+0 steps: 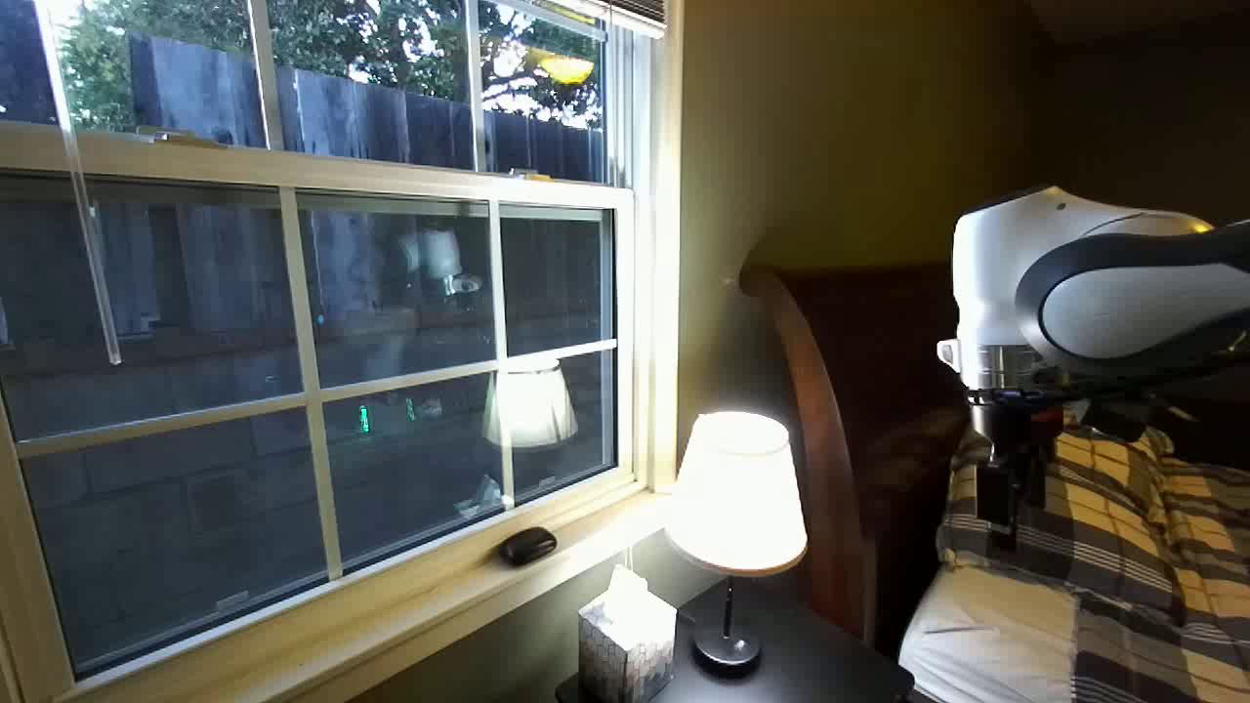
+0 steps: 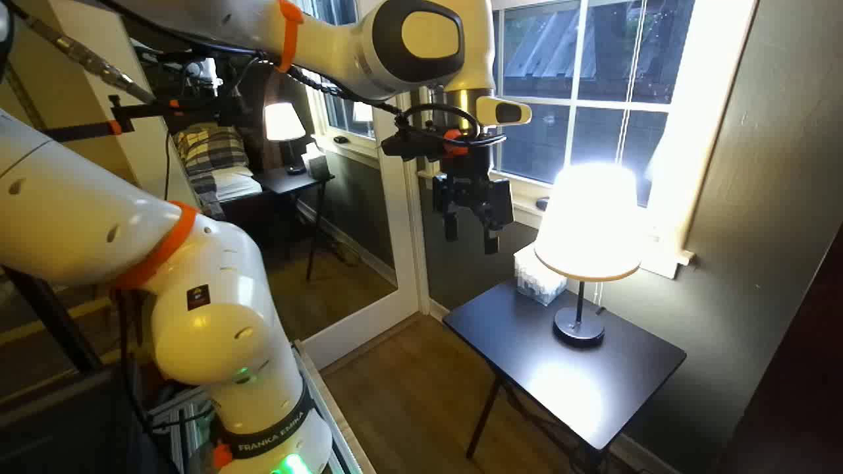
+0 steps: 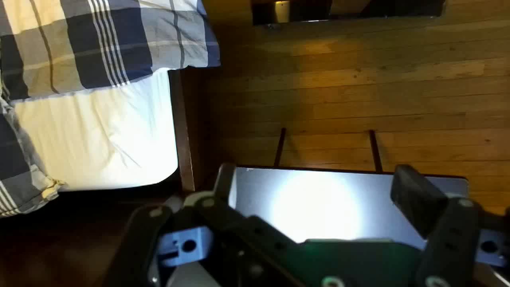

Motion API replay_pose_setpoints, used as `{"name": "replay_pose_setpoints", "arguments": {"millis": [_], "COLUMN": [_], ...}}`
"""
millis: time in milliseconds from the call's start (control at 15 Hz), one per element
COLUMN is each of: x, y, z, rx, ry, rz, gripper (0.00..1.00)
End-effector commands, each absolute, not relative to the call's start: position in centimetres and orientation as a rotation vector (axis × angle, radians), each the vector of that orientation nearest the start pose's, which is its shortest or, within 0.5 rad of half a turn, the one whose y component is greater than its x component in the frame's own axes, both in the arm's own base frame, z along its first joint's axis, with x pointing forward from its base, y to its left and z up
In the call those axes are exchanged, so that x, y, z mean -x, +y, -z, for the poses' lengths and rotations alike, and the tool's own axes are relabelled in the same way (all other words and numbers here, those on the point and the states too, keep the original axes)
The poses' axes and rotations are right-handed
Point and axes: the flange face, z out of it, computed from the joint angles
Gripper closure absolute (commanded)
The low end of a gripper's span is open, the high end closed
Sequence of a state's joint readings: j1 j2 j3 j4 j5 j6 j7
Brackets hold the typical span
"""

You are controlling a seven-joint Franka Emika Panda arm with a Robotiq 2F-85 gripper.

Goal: Move the lamp to the right.

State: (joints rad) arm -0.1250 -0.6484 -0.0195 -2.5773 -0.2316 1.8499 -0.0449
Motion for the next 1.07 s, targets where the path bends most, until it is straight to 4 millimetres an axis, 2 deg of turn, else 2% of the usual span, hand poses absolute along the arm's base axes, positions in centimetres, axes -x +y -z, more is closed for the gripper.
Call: {"name": "replay_pose_setpoints", "arguments": {"millis": [0, 333, 400, 600, 867, 1000], "x": [-33.8, -33.8, -34.3, -36.3, -38.4, -39.1], "y": [-6.7, -6.7, -6.5, -5.5, -4.2, -3.4], "z": [-46.6, -46.6, -46.1, -44.3, -39.9, -37.8], "rx": [3.337, 3.337, 3.341, 3.348, 3.303, 3.258], "ry": [0.037, 0.037, 0.079, 0.113, 0.197, 0.302], "rz": [-0.165, -0.165, -0.106, 0.081, 0.234, 0.319], "gripper": [0.00, 0.00, 0.00, 0.00, 0.00, 0.00]}}
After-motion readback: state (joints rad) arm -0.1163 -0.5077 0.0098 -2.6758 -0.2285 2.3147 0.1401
